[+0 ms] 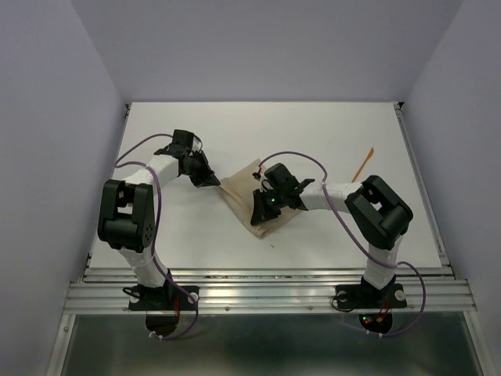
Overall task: Fold the napkin into a case and place the utensils inside
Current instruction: Fold the lower triangle-folded napkin at the center of the board.
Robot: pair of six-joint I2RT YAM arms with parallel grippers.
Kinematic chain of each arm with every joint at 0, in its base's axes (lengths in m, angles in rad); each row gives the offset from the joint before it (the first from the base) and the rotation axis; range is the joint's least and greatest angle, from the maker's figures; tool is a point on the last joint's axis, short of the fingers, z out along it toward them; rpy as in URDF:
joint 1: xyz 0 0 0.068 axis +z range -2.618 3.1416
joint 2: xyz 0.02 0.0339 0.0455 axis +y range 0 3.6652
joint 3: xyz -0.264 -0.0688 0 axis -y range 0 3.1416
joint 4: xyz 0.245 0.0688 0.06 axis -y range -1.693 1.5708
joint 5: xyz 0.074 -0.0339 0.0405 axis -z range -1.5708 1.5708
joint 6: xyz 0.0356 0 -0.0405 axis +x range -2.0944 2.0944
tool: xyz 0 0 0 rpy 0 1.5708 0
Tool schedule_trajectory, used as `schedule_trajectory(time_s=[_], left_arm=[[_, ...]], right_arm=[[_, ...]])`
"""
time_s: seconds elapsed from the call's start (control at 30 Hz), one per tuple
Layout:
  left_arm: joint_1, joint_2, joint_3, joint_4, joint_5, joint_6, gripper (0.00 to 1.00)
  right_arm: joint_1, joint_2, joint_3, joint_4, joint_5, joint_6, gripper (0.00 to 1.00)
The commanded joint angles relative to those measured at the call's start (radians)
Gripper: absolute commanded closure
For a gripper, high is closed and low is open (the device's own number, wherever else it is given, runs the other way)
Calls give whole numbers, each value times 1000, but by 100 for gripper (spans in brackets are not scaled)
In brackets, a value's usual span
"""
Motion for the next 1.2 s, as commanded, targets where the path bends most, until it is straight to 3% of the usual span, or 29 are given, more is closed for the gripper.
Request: schedule_trajectory(time_s=[0.0,0.13,0.33,0.4,0.7,0.87,1.17], left_arm=[[-6,-5,43,31,54,-72,100],[-17,21,58,41,65,-115,100],[-29,41,57,59,53,-178,100],[-29,44,63,56,40,-192,100],[-38,61,97,21,22,-188,100],[-43,65,100,22,22,-194,100],[-52,67,106,16,10,-209,100]], right_arm=[[1,-22,14,-25,29,-9,85],[1,-68,19,-37,71,-7,79],[1,-111,45,-48,152,-6,38],[1,-104,75,-48,154,-15,29],[-9,-43,213,-74,187,-69,27],[-9,48,336,-112,249,-113,18],[-18,203,488,-141,211,-165,19]])
